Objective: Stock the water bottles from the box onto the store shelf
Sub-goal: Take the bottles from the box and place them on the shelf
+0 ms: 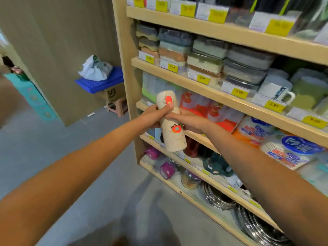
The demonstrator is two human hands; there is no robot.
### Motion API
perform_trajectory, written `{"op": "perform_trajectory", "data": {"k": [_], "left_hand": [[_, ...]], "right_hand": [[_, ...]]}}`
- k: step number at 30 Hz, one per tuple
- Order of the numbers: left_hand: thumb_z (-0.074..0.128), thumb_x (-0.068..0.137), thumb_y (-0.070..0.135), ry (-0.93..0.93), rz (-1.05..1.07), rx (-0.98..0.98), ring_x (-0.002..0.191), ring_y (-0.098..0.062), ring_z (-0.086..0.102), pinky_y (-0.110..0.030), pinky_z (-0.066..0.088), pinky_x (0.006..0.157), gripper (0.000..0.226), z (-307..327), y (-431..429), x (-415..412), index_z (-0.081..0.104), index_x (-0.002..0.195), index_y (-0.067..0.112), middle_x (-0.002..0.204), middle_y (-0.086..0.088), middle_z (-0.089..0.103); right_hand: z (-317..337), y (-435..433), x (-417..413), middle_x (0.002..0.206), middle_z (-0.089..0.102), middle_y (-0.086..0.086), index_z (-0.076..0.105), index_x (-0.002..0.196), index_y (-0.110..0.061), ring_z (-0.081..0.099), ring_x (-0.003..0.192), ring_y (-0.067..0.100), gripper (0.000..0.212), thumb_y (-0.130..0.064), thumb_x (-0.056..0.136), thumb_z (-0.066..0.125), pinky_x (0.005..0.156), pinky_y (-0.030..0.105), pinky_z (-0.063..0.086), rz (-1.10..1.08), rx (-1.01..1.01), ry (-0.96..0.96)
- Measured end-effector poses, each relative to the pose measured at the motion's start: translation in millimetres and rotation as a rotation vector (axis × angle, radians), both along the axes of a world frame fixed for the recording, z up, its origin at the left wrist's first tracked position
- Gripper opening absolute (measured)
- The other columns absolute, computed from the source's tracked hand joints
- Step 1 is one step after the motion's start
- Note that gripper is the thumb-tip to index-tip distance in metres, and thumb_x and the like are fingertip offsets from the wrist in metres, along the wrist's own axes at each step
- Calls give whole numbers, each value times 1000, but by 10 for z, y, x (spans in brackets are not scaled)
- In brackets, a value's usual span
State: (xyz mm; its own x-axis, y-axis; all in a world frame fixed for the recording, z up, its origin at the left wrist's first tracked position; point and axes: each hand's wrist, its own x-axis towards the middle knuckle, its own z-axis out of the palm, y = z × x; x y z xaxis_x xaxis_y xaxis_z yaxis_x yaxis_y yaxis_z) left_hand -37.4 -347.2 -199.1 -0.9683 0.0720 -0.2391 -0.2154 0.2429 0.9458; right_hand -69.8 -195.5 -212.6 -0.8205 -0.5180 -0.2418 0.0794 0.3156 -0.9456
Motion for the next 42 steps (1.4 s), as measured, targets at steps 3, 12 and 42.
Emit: {"op": "perform_trajectory", "data": {"k": [3, 12, 42], "left_hand": [[55, 87, 54, 46, -73, 1, 90, -17, 67, -29, 55, 81, 44, 247, -262, -224, 59, 112, 18, 101, -3, 69], [55, 90, 49, 278, -285, 67, 80, -8, 65, -20, 53, 64, 37, 1412, -383, -949, 58, 111, 19, 96, 0, 68], [69, 84, 21, 1298, -486, 301, 108, -12, 56, -25, 51, 88, 59, 4940, 424, -2129, 38, 133, 10, 123, -5, 55]], "right_hand": [[229, -246, -115, 109, 71, 7, 62, 105, -28, 67, 104, 25, 15, -30, 90, 62, 99, 47, 49, -71, -15, 45], [1344, -425, -499, 112, 68, 10, 58, 111, -22, 67, 97, 22, 23, -30, 90, 61, 88, 39, 53, -335, -114, 225], [4887, 317, -1272, 121, 59, -8, 49, 129, -24, 57, 110, 4, 56, -41, 81, 71, 89, 23, 50, -759, 193, 1591]]}}
